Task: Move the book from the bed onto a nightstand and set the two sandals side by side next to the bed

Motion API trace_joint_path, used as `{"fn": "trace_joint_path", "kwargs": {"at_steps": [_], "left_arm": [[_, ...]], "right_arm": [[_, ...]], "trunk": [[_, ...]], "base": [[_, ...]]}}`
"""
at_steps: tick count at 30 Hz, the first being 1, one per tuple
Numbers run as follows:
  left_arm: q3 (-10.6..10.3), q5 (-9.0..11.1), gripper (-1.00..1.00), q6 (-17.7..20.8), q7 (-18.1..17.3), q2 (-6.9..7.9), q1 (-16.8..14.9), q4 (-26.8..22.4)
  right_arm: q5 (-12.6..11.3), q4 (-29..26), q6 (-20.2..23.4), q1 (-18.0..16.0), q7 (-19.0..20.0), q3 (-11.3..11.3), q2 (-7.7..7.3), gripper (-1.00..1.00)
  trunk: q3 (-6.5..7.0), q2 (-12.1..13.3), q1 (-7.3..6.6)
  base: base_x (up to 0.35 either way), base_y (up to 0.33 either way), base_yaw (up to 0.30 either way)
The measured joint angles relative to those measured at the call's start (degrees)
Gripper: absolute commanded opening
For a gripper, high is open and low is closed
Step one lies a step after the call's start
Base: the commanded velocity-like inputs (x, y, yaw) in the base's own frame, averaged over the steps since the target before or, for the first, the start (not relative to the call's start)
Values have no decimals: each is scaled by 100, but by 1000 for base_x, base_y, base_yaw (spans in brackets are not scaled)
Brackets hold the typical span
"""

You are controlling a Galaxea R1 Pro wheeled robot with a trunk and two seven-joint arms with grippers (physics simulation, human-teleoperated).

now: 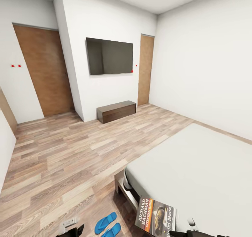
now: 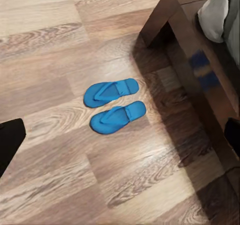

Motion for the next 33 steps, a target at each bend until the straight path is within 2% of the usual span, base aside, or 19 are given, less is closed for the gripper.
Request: {"fn": "trace_joint_path", "kwargs": {"at_steps": [1,4,9,12,14,17,20,29,33], "left_arm": [[0,0,100,-44,102,-12,0,16],[-18,-7,100,-173,817,-85,0,62],[-29,-36,100,-203,1160,-340,-1,73],[-80,-235,100,-197,1307,-396,-1,76],[-150,-504,100,-194,1443,-398,-2,84],[-199,-884,100,-192,1537,-401,-2,89],[-212,-1045,100,-192,1559,-405,-2,90],[-218,-1123,100,-200,1567,-431,-2,90],[-219,-1125,100,-201,1565,-515,-2,91]], "right_arm": [[1,-1,0,0,0,1,0,-100],[1,0,0,0,0,-1,0,-100],[4,-1,0,0,-4,-3,0,-100],[-1,-1,0,0,0,-2,0,-100],[0,-1,0,0,1,-3,0,-100],[3,2,0,0,-4,-3,0,-100],[4,2,0,0,-7,-1,0,-100],[5,3,0,0,-8,1,0,-100],[5,5,0,0,-6,0,0,-100]], "trunk": [[0,0,0],[0,1,0],[0,0,0],[0,0,0],[0,0,0],[0,0,0],[0,0,0],[0,0,0],[0,0,0]], "base": [[0,0,218],[0,0,218],[0,0,217],[0,0,218],[0,0,217],[0,0,217],[0,0,218],[0,0,217],[0,0,217]]}}
